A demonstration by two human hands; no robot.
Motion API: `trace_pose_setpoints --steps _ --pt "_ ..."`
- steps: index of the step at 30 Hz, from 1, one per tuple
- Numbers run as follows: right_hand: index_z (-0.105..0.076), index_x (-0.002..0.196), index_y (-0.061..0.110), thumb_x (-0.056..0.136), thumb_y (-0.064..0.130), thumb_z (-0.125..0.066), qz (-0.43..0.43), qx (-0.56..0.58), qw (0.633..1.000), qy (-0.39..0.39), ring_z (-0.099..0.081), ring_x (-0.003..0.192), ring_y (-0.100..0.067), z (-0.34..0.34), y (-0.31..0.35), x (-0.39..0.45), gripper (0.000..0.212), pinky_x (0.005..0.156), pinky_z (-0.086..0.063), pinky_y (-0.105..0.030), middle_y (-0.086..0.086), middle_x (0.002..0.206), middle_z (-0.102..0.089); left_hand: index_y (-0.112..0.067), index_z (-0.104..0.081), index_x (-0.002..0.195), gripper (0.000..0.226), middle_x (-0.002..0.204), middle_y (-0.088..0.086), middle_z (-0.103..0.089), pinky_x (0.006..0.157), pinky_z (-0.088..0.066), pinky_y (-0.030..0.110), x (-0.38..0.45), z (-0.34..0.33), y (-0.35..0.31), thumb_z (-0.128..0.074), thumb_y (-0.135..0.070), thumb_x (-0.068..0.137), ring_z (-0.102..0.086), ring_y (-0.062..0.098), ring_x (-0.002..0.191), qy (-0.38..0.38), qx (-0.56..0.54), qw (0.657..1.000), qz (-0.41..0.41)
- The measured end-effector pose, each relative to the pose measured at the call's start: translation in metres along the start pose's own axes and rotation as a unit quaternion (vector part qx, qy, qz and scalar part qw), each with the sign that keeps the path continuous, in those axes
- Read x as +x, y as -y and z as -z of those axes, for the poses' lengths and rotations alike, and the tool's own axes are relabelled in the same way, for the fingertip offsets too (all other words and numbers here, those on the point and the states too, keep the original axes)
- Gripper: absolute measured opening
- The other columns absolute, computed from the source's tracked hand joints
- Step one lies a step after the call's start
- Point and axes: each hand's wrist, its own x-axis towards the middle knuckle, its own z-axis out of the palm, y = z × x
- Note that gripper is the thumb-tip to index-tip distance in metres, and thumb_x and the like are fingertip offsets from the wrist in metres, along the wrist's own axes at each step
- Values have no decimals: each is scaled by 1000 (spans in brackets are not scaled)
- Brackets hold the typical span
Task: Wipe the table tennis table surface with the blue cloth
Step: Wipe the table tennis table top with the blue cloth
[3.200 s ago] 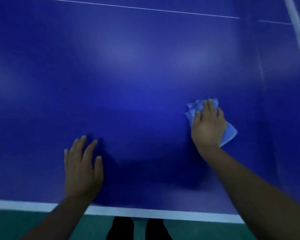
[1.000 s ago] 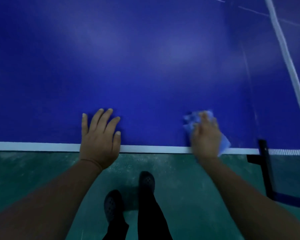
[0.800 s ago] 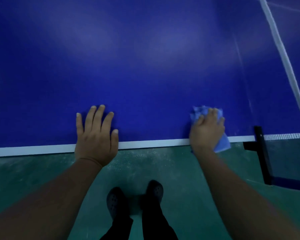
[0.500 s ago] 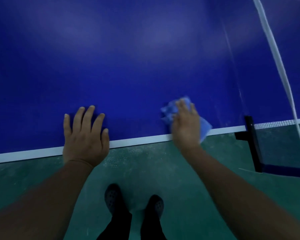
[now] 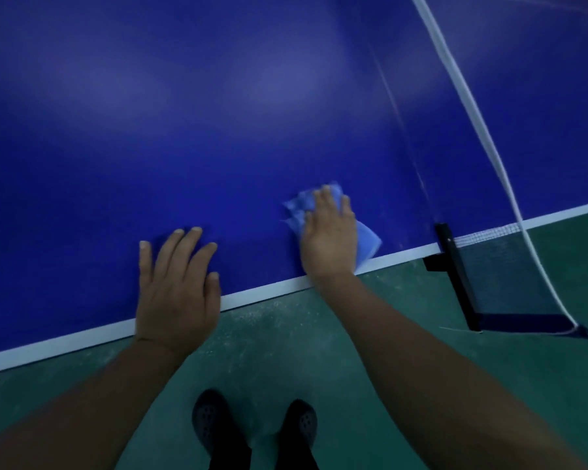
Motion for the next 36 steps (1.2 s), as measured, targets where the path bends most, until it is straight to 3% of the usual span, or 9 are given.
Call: trace_pose_setpoints --steps 2,4,7,11,16,20,22,28,36 --pt "-43 145 15 103 35 -30 -104 -14 994 -7 -29 145 -34 15 -46 -10 48 115 -33 -47 -2 157 -36 -4 -59 130 51 149 16 -46 122 -6 58 17 -14 -30 -37 -33 94 -35 35 143 34 -5 999 -15" --pt "-46 141 13 101 33 -20 -109 -53 993 -11 -31 144 -33 24 -57 -25 51 114 -35 -49 -3 155 -38 -3 -56 135 56 153 17 -42 122 -6 56 28 -29 -52 -35 -36 95 -31 34 146 64 5 997 -33" --pt "-52 138 6 97 24 -24 9 -48 998 -28 -37 142 -33 16 -24 -21 53 116 -34 -49 -11 150 -47 -1 -50 142 63 156 20 -36 121 -6 55 34 -46 -68 -32 -40 96 -25 36 147 88 43 994 -43" --pt "-42 147 9 103 32 -33 123 17 992 12 -25 147 -35 -5 30 50 50 115 -24 -45 -7 157 -37 -4 -47 145 62 155 19 -39 120 -8 59 35 -53 -69 -30 -41 98 -28 38 146 96 84 991 -51" --pt "-61 125 2 96 16 -52 13 -6 997 -82 -49 125 -43 12 -19 116 34 97 -44 -50 -14 139 -55 -11 -46 147 59 155 18 -38 120 -8 61 36 -53 -74 -30 -41 98 -27 40 146 124 102 986 -45" --pt "-38 149 15 106 33 -32 -197 27 979 -53 -21 148 -36 32 -83 64 47 118 -25 -48 -2 161 -28 -12 -49 146 60 155 17 -38 121 -3 56 38 -52 -73 -31 -42 97 -27 39 146 130 95 986 -39" --pt "-35 151 13 106 31 -30 -190 30 980 -47 -19 148 -38 26 -53 56 49 119 -22 -49 -4 162 -27 -12 -49 145 59 155 17 -38 121 -2 55 39 -51 -73 -32 -42 96 -27 39 145 136 99 985 -38" --pt "-24 155 19 107 35 -28 -20 40 999 31 -6 151 -29 5 37 115 51 122 -12 -43 2 165 -15 -14 -45 147 59 155 17 -35 121 -4 55 39 -51 -73 -31 -43 97 -25 39 146 137 116 983 -43" --pt "-38 149 20 106 38 -34 -251 -12 967 -50 -33 139 -32 38 -98 26 47 107 -33 -48 6 159 -31 -9 -46 147 62 154 21 -36 120 -10 62 41 -49 -77 -31 -43 97 -24 42 146 141 95 985 -31"
